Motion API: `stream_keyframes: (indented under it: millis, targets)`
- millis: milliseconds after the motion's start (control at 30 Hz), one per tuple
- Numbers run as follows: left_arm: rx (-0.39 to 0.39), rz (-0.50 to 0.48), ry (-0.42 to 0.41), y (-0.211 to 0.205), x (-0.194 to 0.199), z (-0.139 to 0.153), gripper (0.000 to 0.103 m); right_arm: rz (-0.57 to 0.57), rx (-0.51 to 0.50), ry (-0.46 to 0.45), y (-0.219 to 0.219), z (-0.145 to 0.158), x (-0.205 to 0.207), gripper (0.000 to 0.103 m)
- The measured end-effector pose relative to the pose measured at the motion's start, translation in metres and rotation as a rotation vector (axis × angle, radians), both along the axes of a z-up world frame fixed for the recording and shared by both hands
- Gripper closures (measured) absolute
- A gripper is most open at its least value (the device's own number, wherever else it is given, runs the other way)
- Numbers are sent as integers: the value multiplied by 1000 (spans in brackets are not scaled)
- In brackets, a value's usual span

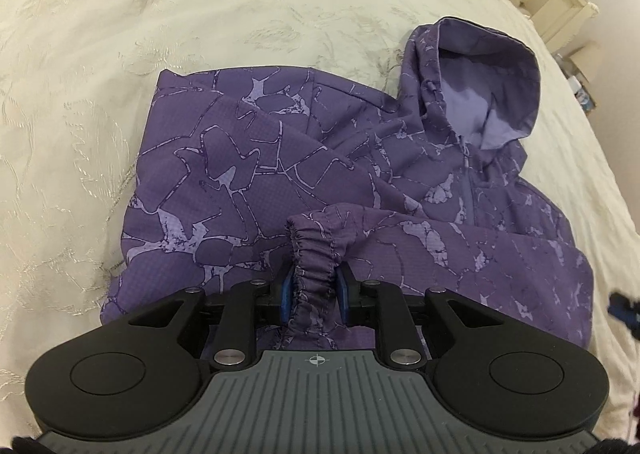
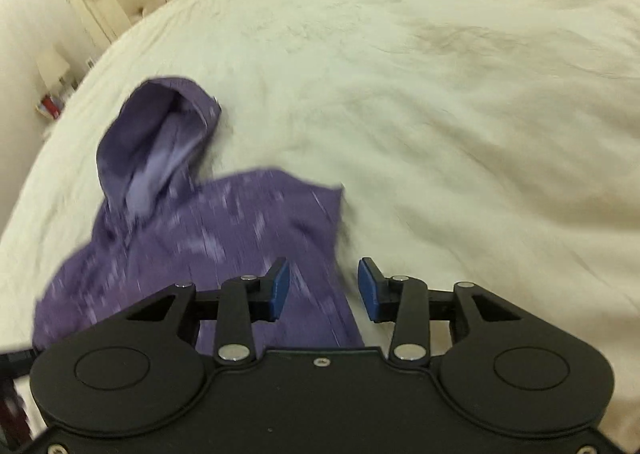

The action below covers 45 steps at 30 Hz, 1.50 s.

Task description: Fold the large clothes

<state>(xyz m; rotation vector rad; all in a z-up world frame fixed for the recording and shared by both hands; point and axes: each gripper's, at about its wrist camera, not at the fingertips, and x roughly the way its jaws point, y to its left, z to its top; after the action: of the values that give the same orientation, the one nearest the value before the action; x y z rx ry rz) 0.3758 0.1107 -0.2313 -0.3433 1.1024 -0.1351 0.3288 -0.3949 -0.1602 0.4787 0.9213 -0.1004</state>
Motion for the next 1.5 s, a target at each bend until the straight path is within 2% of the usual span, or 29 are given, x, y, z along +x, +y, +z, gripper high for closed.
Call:
stream_keyframes:
  millis: [133,433,567,700,733,767,800,933,967,1000,1033,1067,1133,1167,1200,1300,1400,1500]
  targets:
    - [0,-5,0,0,0,-1,82,6,14,26,2,-16,30,45]
    - [4,-14,-4,-1,1,-3,81,14,72,79,5,-34,53,43]
    - [8,-19,-5,-2,1,-5,81,24,103,40,7,-29,66,43]
    - [4,-16,-4,-1,1,-5,81,55,89,39,12,-30,73,43]
    - [4,-16,-4,-2,1,-5,81,57,80,39,12,-30,73,46]
    - [5,-16,-5,-2,1,-5,81,59,61,36,11,-30,71,55]
    - [5,-17,-5,-2,1,-5,79,54,30,51,10,-30,71,71]
    - [22,-36,-5,-4,2,-4,79,-20,-38,117,0,-37,73,72]
    - [28,-45,-3,-5,3,-3,79,-50,-58,124,-3,-36,72,71]
    - [32,-53,-2,-6,5,-2,79,-79,-79,125,-6,-34,70,63]
    - [37,-60,0,-7,6,-1,79,-104,-89,113,-8,-30,67,63]
    - [41,-63,-2,-7,6,0,78,-113,-84,98,-10,-26,64,62]
    - [51,-61,-21,-7,5,5,74,-102,-77,61,-8,-14,56,53]
    - [59,-57,-35,-6,3,9,70,-83,-87,38,-5,-7,51,44]
    - [71,-52,-55,-6,0,13,61,-54,-102,15,0,1,44,41]
    - [120,-50,-107,-9,-9,25,44,23,-143,-17,18,15,29,34]
    - [150,-84,-123,-14,-18,32,43,107,-164,-20,40,16,8,29]
    - [207,-121,-87,-18,-28,28,43,171,-195,34,60,3,-6,29]
